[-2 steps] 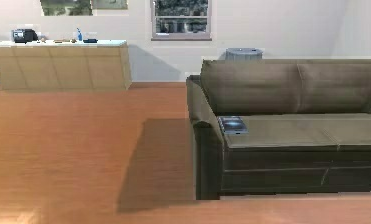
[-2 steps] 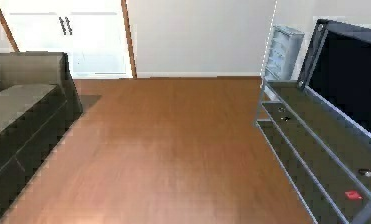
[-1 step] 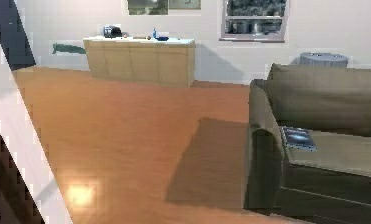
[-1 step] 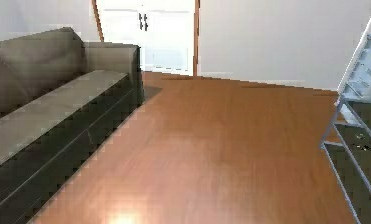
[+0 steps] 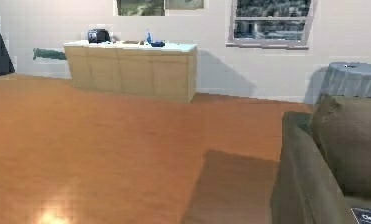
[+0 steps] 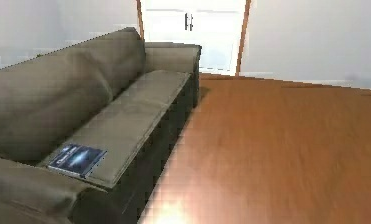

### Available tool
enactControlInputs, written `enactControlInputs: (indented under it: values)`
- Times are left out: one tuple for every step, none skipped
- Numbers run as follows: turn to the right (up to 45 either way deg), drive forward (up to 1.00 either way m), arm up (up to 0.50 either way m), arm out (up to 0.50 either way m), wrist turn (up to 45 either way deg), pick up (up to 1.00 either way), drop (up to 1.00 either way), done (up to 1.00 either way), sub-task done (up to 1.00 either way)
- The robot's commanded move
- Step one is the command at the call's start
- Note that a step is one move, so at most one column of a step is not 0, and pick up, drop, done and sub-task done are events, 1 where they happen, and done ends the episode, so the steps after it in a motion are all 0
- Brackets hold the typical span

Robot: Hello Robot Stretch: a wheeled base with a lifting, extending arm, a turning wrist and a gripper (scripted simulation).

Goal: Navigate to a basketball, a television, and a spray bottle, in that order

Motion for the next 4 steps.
enactControlInputs:
  values:
    - [-6.0,0.00,0.00,0.00,0.0,0.00,0.00,0.00,0.00]
    - [0.0,1.00,0.00,0.00,0.0,0.00,0.00,0.00,0.00]
    - [0.0,1.00,0.00,0.00,0.0,0.00,0.00,0.00,0.00]
    - [-3.0,0.00,0.00,0.00,0.0,0.00,0.00,0.00,0.00]
